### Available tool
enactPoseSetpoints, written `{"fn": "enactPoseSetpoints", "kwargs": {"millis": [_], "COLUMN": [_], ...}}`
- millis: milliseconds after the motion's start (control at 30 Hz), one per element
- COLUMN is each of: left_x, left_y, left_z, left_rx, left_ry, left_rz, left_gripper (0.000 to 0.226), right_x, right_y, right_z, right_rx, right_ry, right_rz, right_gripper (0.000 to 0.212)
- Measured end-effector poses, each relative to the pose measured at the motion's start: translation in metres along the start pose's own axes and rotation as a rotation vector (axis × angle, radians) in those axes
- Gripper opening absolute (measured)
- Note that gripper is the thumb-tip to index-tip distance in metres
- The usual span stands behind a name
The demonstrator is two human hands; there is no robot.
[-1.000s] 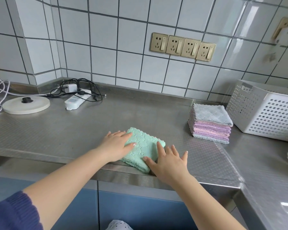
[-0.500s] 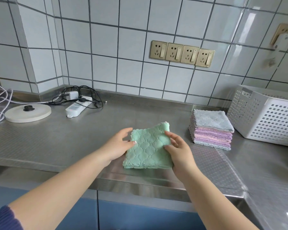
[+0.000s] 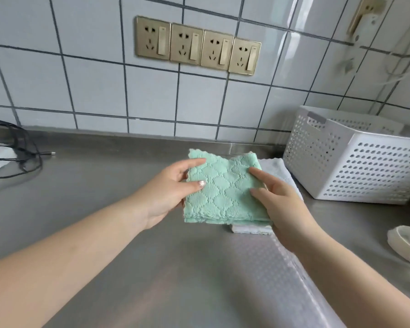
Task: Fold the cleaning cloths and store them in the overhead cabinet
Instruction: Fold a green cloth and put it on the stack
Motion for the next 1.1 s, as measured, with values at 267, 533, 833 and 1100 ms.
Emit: {"fn": "enactPoseSetpoints", "kwargs": {"millis": [267,533,833,1100], "left_x": [-0.062,-0.088,-0.075,-0.079], "left_y": [-0.100,-0.116,-0.105,-0.090], "left_z": [0.010,0.007,-0.016,-0.078], "left_rx": [0.045,0.211,0.366,0.869], "left_ry": [-0.113,-0.304,-0.229,0.385], "left_rz": [-0.132,-0.179,-0.011,-0.047], "left_gripper": [0.052,0.051,0.061,0.120], "right_x": [0.076,0.102,0.102,0.086], "right_y": [-0.069,-0.079,-0.082,-0.059], "right_z": [-0.003,0.007,0.011,0.069], "right_rx": [-0.107,-0.287,-0.173,-0.726], "right_ry": [0.071,0.156,0.446,-0.379], "right_rz": [0.087,0.085,0.014,-0.254], "right_gripper": [0.044,0.046,0.050,0.039]}}
Point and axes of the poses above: each hand's wrist, its own y-axis away from the middle knuckle, its own x-axis out of the back of the hand, z = x × y, the point moved 8 cm from there along -y, towards the middle knuckle, and after that the axes turned 2 degrees about x, right-handed, at the moved point
